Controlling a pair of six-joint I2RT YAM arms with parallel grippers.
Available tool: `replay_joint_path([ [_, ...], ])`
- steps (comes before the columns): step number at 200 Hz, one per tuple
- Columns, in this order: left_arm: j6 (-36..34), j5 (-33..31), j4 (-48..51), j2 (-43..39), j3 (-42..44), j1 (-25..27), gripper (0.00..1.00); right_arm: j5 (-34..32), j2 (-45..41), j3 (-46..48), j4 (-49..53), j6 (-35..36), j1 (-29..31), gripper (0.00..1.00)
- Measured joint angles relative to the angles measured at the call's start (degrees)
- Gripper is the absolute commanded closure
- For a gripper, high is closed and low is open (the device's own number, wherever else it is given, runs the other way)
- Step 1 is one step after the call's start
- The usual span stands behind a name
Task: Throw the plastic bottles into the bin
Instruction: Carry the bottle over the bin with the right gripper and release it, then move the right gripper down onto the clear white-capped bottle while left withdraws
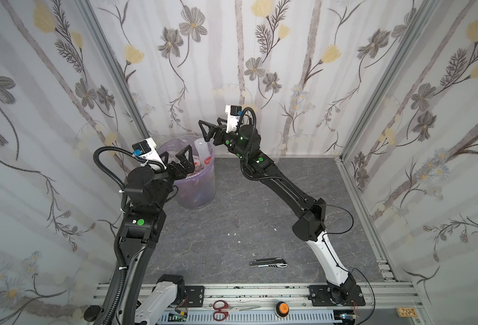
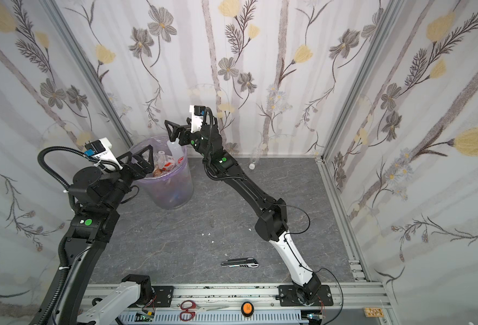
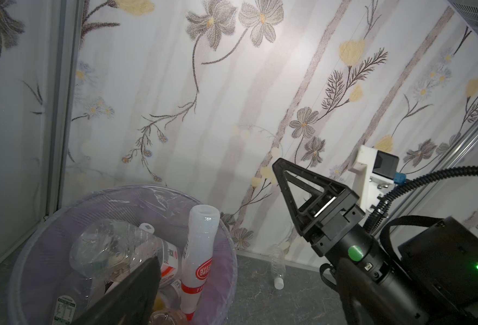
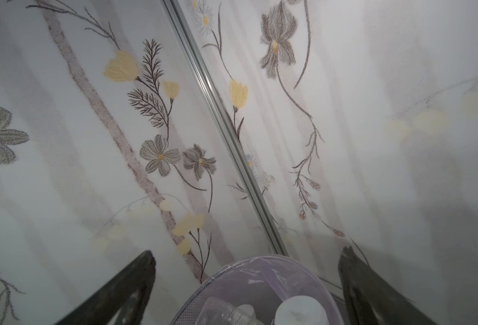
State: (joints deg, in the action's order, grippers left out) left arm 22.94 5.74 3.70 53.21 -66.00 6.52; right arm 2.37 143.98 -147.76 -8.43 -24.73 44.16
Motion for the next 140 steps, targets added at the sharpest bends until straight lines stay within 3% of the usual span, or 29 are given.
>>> replay_joint_path([
  [68, 1.7, 2.0, 0.2, 2.4, -0.2, 1.9, 0.00, -3.6, -20.7, 22.1, -1.8, 2.7, -7.1, 0.00],
  [98, 1.0, 1.6, -0.1, 5.7, -2.1, 9.4, 0.00, -6.9, -20.7, 29.9, 4.0, 0.7, -13.5, 0.00],
  [140, -2.5, -2.3, 0.3, 17.4, -7.9, 22.6, 0.00, -10.3, -16.7, 36.1, 9.9, -1.8, -18.9, 0.00],
])
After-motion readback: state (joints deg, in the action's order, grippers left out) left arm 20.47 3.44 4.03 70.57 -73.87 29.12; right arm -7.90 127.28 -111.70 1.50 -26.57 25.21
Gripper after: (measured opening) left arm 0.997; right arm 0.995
